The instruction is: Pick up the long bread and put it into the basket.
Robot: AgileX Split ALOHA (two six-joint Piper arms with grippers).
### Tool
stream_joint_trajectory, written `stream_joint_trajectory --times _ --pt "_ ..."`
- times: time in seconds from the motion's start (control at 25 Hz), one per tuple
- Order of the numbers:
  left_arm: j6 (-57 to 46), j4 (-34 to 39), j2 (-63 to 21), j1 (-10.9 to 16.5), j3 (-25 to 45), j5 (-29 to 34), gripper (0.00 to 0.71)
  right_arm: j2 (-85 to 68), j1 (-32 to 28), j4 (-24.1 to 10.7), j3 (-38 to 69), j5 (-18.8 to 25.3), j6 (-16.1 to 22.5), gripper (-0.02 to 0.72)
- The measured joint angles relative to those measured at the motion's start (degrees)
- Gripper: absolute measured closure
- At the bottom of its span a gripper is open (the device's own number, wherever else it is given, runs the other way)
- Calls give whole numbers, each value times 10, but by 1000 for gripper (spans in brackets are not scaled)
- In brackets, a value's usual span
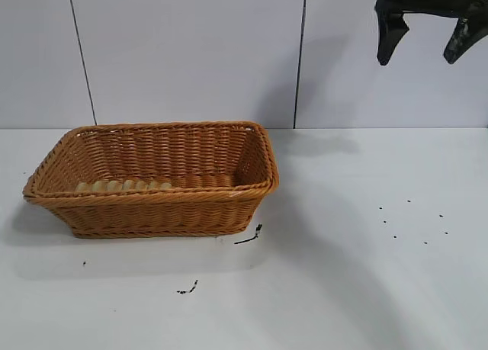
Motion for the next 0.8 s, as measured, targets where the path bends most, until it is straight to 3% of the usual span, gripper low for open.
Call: stream_joint_trajectory --times 0.2,0.64,0.8 --pt "0 0 0 0 0 0 14 -123 -1 0 125 0 3 10" --pt "0 0 0 0 0 0 14 -505 -1 -8 512 0 3 10" --pt "0 0 0 0 0 0 14 -651 -1 -4 643 -31 3 10"
